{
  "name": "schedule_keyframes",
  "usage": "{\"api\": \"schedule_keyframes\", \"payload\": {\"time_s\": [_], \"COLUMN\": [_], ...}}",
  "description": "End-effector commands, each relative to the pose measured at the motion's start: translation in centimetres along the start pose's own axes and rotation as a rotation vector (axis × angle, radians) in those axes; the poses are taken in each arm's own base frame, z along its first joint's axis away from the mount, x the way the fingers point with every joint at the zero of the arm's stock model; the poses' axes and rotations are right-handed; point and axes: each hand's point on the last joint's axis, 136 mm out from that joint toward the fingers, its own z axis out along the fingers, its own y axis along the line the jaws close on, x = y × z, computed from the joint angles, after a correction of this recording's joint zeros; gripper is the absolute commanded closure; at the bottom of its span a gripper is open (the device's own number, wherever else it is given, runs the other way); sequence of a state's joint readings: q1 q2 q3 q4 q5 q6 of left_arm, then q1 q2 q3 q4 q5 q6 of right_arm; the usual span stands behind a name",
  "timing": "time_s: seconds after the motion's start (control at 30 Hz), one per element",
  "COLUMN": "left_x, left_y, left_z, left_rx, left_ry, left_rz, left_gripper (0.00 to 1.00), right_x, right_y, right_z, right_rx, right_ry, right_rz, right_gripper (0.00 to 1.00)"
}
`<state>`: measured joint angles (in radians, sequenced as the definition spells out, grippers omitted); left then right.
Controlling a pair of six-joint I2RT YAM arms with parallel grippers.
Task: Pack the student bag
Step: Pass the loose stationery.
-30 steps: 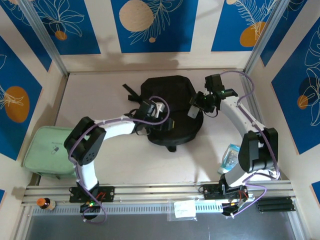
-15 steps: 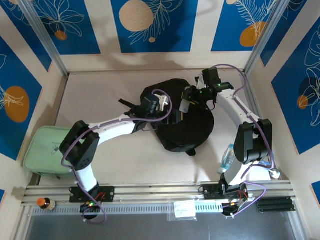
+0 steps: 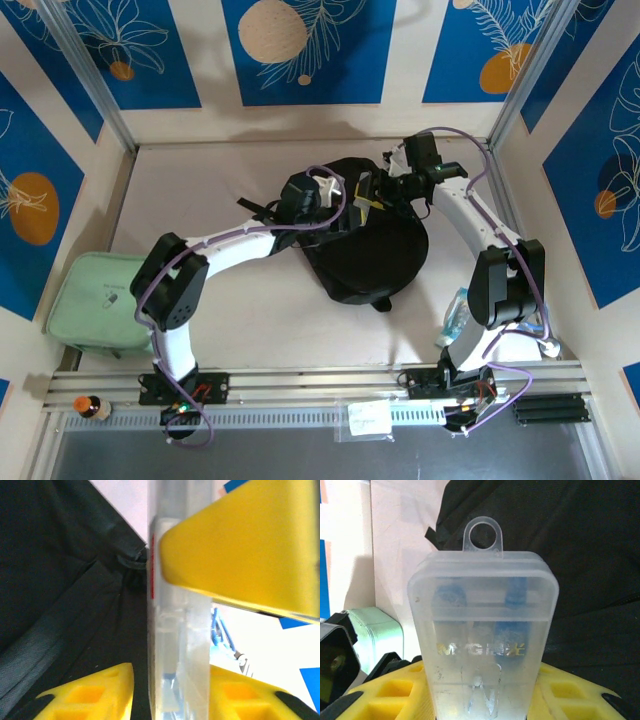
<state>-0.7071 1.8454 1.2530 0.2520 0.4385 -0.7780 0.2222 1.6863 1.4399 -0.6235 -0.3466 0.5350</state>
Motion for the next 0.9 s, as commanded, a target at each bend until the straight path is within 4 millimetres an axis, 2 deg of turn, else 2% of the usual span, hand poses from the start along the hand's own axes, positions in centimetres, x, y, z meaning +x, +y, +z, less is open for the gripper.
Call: {"api": "schedule_keyframes", "payload": {"time_s": [0.0, 0.07, 0.1, 0.2, 0.3, 0.43, 0.6, 0.87], "left_x": [-1.2, -1.4, -1.4, -1.6, -2.2, -3.3, -4.2, -4.9], "left_y": [-0.1, -0.5, -0.7, -1.3, -2.2, -3.9, -4.8, -6.0], "left_z": [-0.3, -0.5, -0.6, -1.0, -2.0, -3.6, -5.1, -5.9], "left_rx": [0.003, 0.017, 0.025, 0.059, 0.121, 0.226, 0.293, 0.408], "left_ry": [-0.031, -0.040, -0.044, -0.063, -0.105, -0.176, -0.238, -0.261], "left_rz": [-0.008, -0.015, -0.023, -0.060, -0.126, -0.234, -0.339, -0.438], "left_gripper": [0.80, 0.88, 0.90, 0.91, 0.90, 0.90, 0.90, 0.91], "right_x": [0.3, 0.3, 0.2, -0.3, -0.7, -0.5, 0.0, -0.3], "right_y": [2.8, 2.9, 2.9, 3.3, 3.6, 3.8, 4.0, 5.3], "right_z": [-1.3, -1.4, -1.4, -2.3, -3.5, -4.3, -4.0, -3.1], "right_rx": [-0.096, -0.113, -0.121, -0.172, -0.259, -0.384, -0.468, -0.545], "right_ry": [0.020, 0.016, 0.009, -0.040, -0.098, -0.134, -0.145, -0.109], "right_rz": [-0.009, -0.005, -0.002, 0.016, 0.047, 0.110, 0.167, 0.181], "right_gripper": [0.59, 0.55, 0.50, 0.27, 0.18, 0.16, 0.19, 0.37]}}
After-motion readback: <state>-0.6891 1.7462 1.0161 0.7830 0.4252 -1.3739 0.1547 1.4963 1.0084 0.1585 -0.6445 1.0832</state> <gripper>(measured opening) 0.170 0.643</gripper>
